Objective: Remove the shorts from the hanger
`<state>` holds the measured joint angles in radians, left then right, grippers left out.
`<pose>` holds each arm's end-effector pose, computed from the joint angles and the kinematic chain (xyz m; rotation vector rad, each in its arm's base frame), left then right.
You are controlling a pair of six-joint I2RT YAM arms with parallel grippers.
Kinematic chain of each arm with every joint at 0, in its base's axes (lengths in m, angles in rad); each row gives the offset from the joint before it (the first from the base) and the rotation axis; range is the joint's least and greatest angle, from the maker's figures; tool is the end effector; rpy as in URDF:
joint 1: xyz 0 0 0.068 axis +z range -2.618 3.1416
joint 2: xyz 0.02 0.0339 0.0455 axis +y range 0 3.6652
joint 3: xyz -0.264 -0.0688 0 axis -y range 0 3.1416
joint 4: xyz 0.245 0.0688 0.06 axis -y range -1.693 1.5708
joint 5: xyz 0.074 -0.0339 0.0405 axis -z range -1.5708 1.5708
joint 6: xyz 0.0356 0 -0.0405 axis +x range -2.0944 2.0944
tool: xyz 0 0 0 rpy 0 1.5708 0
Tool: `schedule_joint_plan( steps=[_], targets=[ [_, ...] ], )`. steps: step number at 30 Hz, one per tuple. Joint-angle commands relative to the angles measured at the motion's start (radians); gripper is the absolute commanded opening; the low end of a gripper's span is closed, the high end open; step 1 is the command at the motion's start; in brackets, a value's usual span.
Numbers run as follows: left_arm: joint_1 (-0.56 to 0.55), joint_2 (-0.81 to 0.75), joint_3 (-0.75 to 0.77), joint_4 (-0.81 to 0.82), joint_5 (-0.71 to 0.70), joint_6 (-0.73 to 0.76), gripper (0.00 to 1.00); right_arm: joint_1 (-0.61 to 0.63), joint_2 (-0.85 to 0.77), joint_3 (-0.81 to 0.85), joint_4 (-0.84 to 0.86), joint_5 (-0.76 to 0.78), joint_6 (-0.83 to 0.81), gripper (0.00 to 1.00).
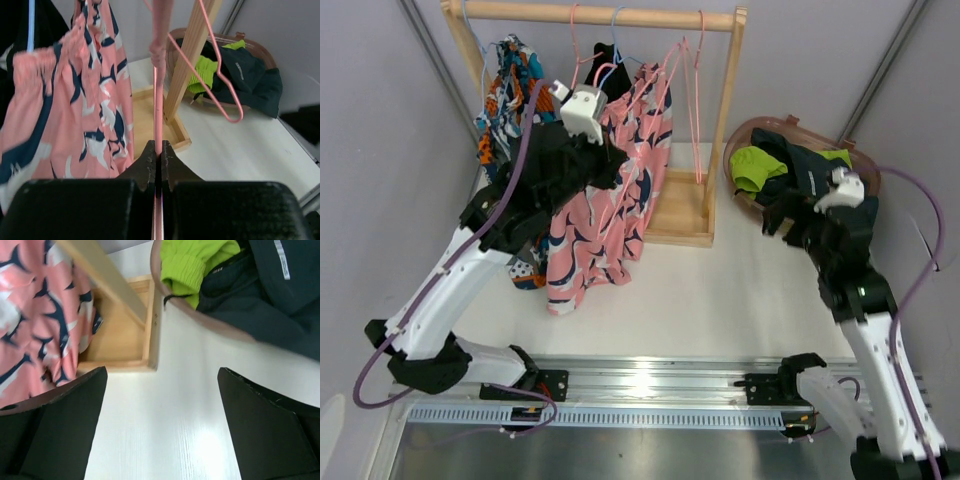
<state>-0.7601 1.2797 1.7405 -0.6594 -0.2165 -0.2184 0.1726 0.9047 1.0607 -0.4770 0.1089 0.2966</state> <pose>0.1818 -0.1623 0.5076 0.3248 1.7641 -0.5161 0.1912 0.0294 0.3839 0.1917 1.8859 0.2172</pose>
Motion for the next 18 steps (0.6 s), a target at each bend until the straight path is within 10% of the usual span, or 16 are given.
schedule_joint_plan(
  steps=[1,18],
  targets=[
    [-0.007,0.114,0.128,0.029,-0.024,0.054,0.00,0.036,-0.206,-0.099,-0.178,0.009,0.065,0.99],
    [-0.004,0.604,0.749,0.052,-0.179,0.114,0.00,0.044,-0.446,0.053,-0.459,-0.072,0.029,1.00]
  ],
)
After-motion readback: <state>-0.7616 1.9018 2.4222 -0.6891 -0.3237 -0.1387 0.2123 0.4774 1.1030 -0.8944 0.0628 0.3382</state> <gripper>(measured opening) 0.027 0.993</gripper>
